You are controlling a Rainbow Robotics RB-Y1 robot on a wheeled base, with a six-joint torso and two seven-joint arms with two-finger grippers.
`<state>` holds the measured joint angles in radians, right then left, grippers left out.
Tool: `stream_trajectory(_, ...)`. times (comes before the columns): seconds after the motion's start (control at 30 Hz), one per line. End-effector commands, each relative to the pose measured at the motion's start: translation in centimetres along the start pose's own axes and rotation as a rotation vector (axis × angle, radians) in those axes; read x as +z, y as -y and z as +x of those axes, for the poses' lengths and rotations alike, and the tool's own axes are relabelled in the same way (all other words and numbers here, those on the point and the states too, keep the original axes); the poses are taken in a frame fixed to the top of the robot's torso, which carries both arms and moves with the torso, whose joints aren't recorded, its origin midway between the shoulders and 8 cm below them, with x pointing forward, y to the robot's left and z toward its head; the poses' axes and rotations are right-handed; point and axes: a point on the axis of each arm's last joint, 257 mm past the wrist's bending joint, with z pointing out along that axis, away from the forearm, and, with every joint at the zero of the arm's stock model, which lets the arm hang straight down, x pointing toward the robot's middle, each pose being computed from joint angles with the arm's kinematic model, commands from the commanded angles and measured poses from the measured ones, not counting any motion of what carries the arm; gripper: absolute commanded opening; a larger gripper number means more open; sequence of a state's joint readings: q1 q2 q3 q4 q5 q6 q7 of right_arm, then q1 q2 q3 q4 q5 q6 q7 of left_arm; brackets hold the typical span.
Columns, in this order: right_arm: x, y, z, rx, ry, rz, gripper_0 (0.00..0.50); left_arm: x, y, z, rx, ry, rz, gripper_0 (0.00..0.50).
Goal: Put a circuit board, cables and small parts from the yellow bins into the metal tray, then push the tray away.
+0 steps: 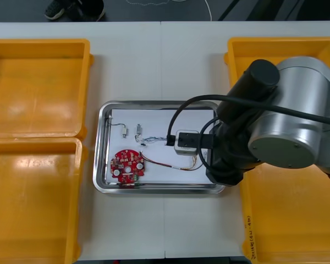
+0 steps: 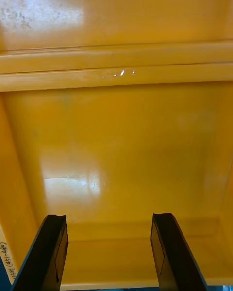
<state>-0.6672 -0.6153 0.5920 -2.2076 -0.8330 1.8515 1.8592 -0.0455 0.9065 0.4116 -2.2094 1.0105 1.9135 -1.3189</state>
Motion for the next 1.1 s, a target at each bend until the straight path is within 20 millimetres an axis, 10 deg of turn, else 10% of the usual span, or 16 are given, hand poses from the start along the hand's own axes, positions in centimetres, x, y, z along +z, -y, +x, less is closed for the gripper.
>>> stream_trajectory(0.03, 0.2, -0.5, -3.9, -0.146, 0.021, 0.029, 0.5, -1.3, -1.0, 0.2, 0.136, 0.0, -0.041, 0.5)
stream_trajectory(1.1, 6.9, -5.8, -10.4, -0.295, -0.048, 0.018, 0.5, -1.2, -0.9, 0.3, 0.14, -0.002, -0.04, 0.5)
